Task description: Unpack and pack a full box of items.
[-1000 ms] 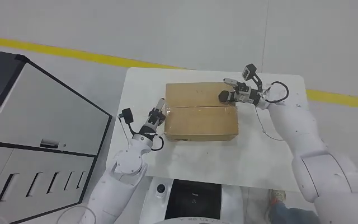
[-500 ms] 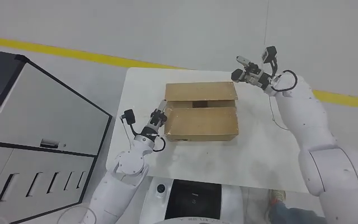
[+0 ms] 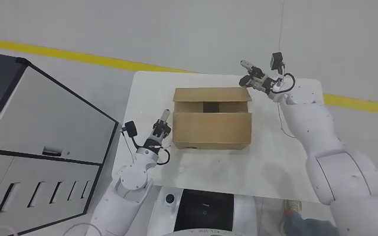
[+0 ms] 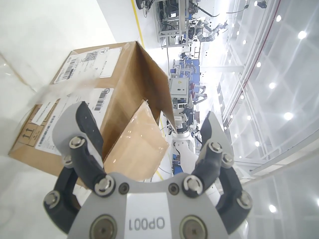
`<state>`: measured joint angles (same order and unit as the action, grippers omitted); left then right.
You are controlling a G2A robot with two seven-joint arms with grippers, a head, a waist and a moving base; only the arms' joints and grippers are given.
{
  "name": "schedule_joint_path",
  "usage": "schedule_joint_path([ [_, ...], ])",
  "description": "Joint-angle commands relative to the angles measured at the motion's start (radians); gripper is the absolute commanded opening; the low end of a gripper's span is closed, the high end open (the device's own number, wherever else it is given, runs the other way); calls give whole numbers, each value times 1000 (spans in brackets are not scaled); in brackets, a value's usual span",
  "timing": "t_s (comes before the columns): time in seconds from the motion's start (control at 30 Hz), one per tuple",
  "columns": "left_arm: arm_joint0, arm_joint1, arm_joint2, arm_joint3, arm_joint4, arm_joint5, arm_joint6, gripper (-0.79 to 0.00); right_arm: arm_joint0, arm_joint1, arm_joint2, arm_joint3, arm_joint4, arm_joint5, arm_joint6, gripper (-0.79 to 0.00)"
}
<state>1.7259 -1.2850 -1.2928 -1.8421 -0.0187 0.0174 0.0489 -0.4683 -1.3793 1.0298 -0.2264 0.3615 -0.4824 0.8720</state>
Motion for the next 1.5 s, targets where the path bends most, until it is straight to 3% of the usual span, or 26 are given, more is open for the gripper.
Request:
schedule_joint_path([
  [0.0,-2,-1,-1,3,-2,2,-5,0,1,-2,0,3,0,2,14,0],
  [0.37,-29,-5,11,30,-3,6,-31,0,-5,7,23,13,14,-32,91,0],
  [0.6,-39,-7,-15,53,26,7,34,0,-9,18,37,12,10,-36,94,0],
  [0.77,-47,-9,-12,81,18,29,16,0,-15,16,37,4,1,-27,92,0],
  [1.47,27,-10,21,12,-6,42,-91,0,-41,38,75,10,16,-30,164,0],
])
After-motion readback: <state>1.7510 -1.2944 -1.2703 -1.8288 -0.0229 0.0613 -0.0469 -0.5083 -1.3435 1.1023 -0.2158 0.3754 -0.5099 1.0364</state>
